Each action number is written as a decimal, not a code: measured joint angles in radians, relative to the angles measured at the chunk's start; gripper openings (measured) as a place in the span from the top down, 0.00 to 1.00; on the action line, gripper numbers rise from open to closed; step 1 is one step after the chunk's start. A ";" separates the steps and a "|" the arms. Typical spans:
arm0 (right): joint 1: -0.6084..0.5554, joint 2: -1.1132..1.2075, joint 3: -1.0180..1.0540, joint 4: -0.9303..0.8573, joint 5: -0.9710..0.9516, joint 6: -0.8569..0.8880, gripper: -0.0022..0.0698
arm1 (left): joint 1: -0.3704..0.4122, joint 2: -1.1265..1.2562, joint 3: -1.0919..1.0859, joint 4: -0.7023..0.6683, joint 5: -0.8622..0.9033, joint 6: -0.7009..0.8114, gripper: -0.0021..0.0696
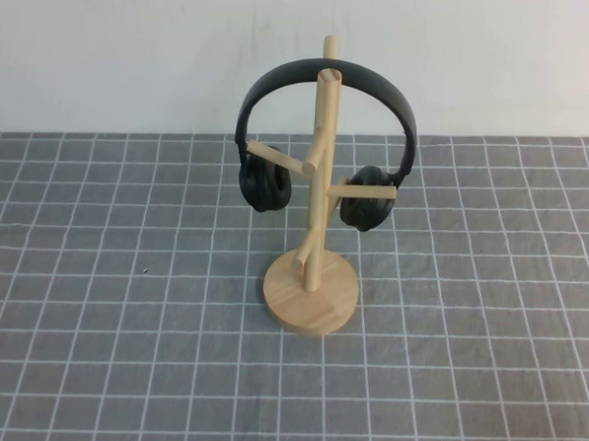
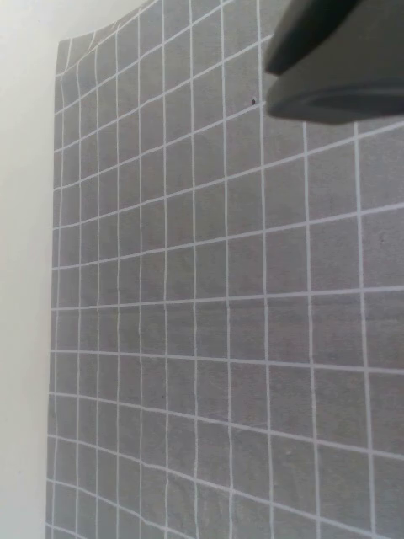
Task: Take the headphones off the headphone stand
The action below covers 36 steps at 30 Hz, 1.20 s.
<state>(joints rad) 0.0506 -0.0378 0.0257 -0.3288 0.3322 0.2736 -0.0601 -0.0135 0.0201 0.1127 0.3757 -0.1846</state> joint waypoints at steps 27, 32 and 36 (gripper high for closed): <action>0.000 0.000 0.000 0.000 0.000 0.000 0.98 | 0.000 0.000 0.000 0.012 -0.002 0.009 0.98; 0.000 0.000 0.000 0.000 0.000 0.000 0.98 | 0.000 0.000 0.000 0.064 -0.004 0.018 0.98; 0.000 0.000 0.000 0.000 0.000 0.000 0.98 | 0.000 0.000 0.000 0.071 -0.003 0.019 0.98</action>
<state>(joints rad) 0.0506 -0.0378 0.0257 -0.3290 0.3322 0.2736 -0.0601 -0.0135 0.0201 0.1838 0.3732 -0.1652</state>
